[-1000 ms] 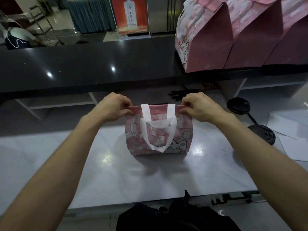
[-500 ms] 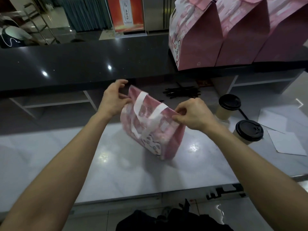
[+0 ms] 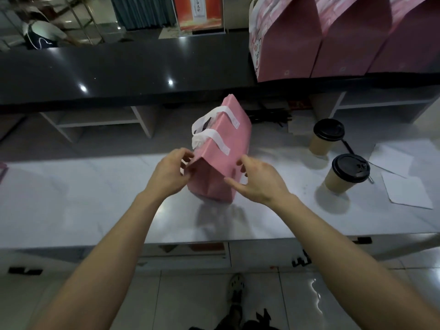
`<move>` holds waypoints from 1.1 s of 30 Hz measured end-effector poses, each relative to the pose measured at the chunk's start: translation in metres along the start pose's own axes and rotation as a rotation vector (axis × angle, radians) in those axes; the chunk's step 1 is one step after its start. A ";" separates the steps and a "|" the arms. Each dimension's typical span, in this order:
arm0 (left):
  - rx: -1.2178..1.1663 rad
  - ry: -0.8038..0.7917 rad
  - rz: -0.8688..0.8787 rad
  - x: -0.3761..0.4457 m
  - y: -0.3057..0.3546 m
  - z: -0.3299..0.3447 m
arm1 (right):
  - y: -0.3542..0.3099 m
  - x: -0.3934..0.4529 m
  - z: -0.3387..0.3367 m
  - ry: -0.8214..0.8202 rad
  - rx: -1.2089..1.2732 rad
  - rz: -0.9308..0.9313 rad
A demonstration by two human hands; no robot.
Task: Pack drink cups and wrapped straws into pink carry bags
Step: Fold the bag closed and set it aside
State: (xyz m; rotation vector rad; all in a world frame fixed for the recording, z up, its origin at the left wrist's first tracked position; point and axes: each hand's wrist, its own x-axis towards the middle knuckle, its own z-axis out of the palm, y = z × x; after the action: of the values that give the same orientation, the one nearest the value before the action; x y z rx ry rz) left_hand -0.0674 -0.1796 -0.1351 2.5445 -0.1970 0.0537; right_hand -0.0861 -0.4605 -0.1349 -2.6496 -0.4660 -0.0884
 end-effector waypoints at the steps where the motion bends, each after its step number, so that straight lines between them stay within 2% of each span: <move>1: 0.008 0.011 0.004 -0.002 0.004 0.001 | -0.006 0.003 0.001 -0.012 -0.019 -0.020; 7: 0.080 0.082 0.054 -0.047 0.020 0.015 | -0.011 -0.021 -0.001 0.015 -0.122 -0.129; 12: 0.326 0.128 0.113 -0.081 0.028 0.020 | -0.003 -0.041 0.001 0.005 -0.253 -0.230; 16: 0.370 0.116 0.121 -0.092 0.029 0.013 | 0.007 -0.053 0.000 0.082 -0.191 -0.217; 20: 0.298 0.076 0.195 -0.104 0.015 0.014 | 0.019 -0.075 0.013 0.160 -0.090 -0.178; 22: 0.250 0.094 0.207 -0.113 -0.001 0.017 | 0.028 -0.088 0.024 0.161 -0.009 -0.078; 24: 0.108 0.088 0.072 -0.117 -0.015 0.025 | 0.030 -0.095 0.040 0.049 0.112 0.098; 26: -0.076 -0.026 -0.130 -0.114 -0.021 0.035 | 0.028 -0.091 0.053 -0.114 0.254 0.226; 28: -0.234 -0.167 -0.235 -0.107 -0.020 0.045 | 0.020 -0.082 0.058 -0.205 0.413 0.229; 29: -0.282 -0.202 -0.223 -0.103 -0.018 0.051 | 0.018 -0.076 0.059 -0.214 0.491 0.208; 33: -0.346 -0.160 -0.119 -0.091 -0.016 0.069 | 0.012 -0.067 0.063 -0.137 0.564 0.159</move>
State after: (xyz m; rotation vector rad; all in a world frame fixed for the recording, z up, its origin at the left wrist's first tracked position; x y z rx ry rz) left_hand -0.1550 -0.1930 -0.2087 2.2092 -0.1058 -0.2124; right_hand -0.1461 -0.4637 -0.2061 -2.1311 -0.2692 0.2410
